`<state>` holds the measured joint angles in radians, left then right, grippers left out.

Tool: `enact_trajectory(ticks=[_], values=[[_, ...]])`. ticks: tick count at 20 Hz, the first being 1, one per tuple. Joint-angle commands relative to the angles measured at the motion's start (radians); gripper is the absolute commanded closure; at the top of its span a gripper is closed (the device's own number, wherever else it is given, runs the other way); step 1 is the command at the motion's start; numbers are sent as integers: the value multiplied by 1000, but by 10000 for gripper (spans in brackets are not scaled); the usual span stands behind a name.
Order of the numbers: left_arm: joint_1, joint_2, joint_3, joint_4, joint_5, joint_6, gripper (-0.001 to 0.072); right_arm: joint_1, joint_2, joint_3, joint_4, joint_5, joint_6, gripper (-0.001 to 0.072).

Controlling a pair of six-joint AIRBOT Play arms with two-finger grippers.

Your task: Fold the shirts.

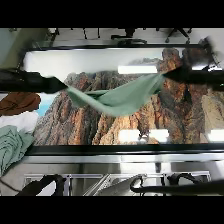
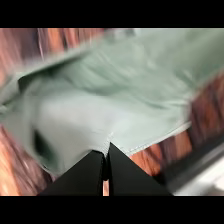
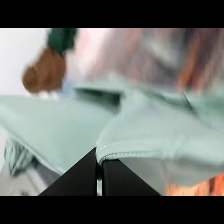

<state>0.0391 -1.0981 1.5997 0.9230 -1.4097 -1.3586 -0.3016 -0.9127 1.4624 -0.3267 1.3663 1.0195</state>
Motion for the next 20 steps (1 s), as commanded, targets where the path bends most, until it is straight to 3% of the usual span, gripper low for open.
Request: enact_trajectory(ticks=[1,5,10,13,16,20], values=[[106,160,299,3,6,-11,695,-133,130,255,95,-32,-3,694],[305,246,473,2,60,0,695,-267,193,432,36,-110,-2,694],[529,245,327,-75,84,40,695,-276,121,426,20,-62,1,694],[419,106,208,-225,125,124,695,-191,10,313,77,-29,-33,694],[161,-114,150,-43,256,132,695,35,-144,170,-33,-118,-108,694],[-45,-537,314,190,308,69,695,161,-402,122,-254,-343,-91,694]])
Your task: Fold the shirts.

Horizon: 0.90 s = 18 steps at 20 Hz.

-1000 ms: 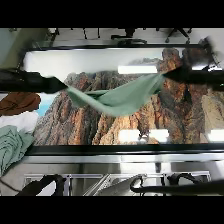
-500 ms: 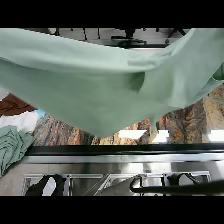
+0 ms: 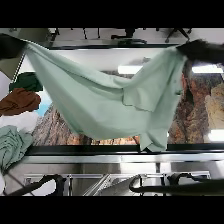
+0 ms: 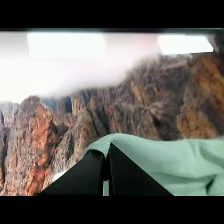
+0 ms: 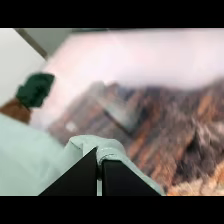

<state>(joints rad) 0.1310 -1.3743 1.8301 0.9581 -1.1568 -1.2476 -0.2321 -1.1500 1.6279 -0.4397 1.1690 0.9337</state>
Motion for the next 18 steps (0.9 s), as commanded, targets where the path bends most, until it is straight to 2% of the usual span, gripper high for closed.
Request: enact_trajectory(ticks=[1,4,7,8,9,10,11,12,13,16,18], values=[[-156,-362,147,182,39,-83,694,93,-223,-44,-144,-175,-2,694],[-167,-599,294,137,-16,-172,694,83,-356,-43,-144,-219,9,694],[-134,-621,221,-17,60,-171,685,73,-392,-43,-143,-227,5,692],[-117,-609,199,-74,62,-170,506,67,-392,-42,-139,-233,11,624],[-89,-598,195,-127,34,-167,167,58,-392,-40,-114,-250,16,285],[-62,-588,209,-165,-23,-167,34,44,-391,-39,-77,-264,16,78],[-29,-573,228,-182,-117,-167,37,21,-386,-35,-71,-253,16,115],[6,-550,231,-180,-212,-167,37,-9,-378,-25,-92,-202,16,308],[39,-513,203,-165,-294,-167,38,-46,-365,-16,-121,-132,16,371],[105,-384,-8,-32,-429,-170,39,-167,-306,-17,-222,58,46,357],[113,-282,-237,73,-427,-168,39,-232,-274,-18,-262,131,55,331]])
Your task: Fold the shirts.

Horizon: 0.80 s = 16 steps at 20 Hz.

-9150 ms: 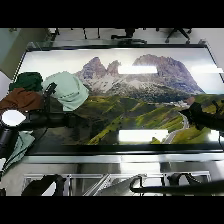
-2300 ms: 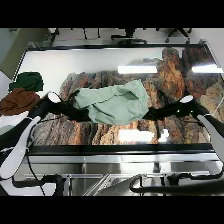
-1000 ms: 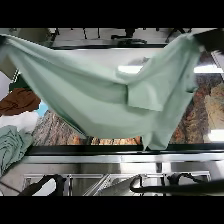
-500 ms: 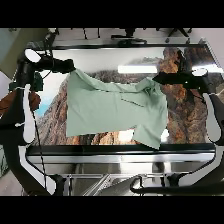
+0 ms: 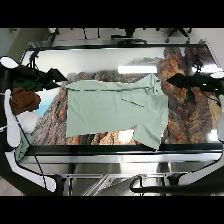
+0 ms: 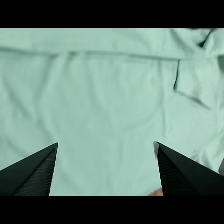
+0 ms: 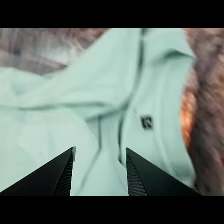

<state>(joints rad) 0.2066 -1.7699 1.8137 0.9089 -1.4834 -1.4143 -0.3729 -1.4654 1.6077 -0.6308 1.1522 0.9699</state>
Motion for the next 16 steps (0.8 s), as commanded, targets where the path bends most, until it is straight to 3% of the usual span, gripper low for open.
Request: enact_trajectory(ticks=[1,3,6,9,10,12,15,16], values=[[37,169,-356,186,-79,3,39,-117,50,2,-76,171,22,331],[39,251,-586,272,3,4,38,-165,57,2,-77,214,27,331],[58,301,-814,268,144,44,38,-207,58,1,-92,266,32,331],[53,270,-886,255,202,95,39,-207,58,-13,-275,303,64,331],[54,250,-895,217,215,116,69,-208,58,-32,-303,323,72,331],[53,210,-899,84,226,196,250,-212,58,-92,-301,349,74,330],[51,171,-898,-91,201,305,249,-211,58,-224,-300,340,70,300],[51,159,-898,-98,198,308,303,-209,58,-265,-300,330,69,202]])
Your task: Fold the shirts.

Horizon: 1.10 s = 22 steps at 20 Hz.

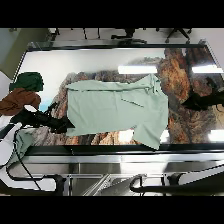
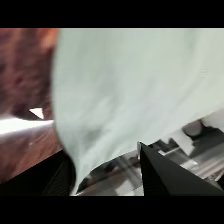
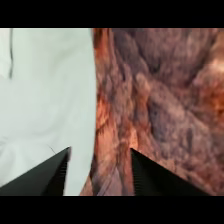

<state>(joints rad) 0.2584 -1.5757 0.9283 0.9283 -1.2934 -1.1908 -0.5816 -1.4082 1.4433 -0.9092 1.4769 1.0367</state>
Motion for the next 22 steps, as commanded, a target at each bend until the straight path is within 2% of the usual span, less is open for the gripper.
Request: enact_trajectory(ticks=[1,2,6,7,8,10,11,12,15,18,20,22], values=[[0,-47,-13,-117,7,90,487,4,0,-142,-19,-7,3,190],[0,-58,-13,-117,3,103,583,12,0,-175,-13,-19,-5,192],[0,-68,-12,-132,-5,109,599,98,-5,-264,15,-119,-19,193],[0,-68,-12,-151,-8,110,635,129,-13,-268,16,-135,-19,197],[0,-65,-12,-162,-8,118,692,160,-21,-268,16,-138,-19,246],[0,-46,-12,-173,-8,120,692,220,-29,-268,19,-138,-19,391],[0,-26,-10,-174,-9,120,693,243,-24,-267,32,-134,-19,564],[0,1,6,-172,-25,119,694,256,-9,-259,46,-134,-19,693],[2,131,160,-187,-156,102,695,249,95,-142,131,-86,-19,694],[13,291,448,-285,-257,19,695,196,253,101,303,-29,-18,694],[12,388,684,-310,-266,-32,695,140,375,273,448,-50,-16,695],[13,476,900,-312,-210,-66,695,103,492,401,503,-133,-19,695]])
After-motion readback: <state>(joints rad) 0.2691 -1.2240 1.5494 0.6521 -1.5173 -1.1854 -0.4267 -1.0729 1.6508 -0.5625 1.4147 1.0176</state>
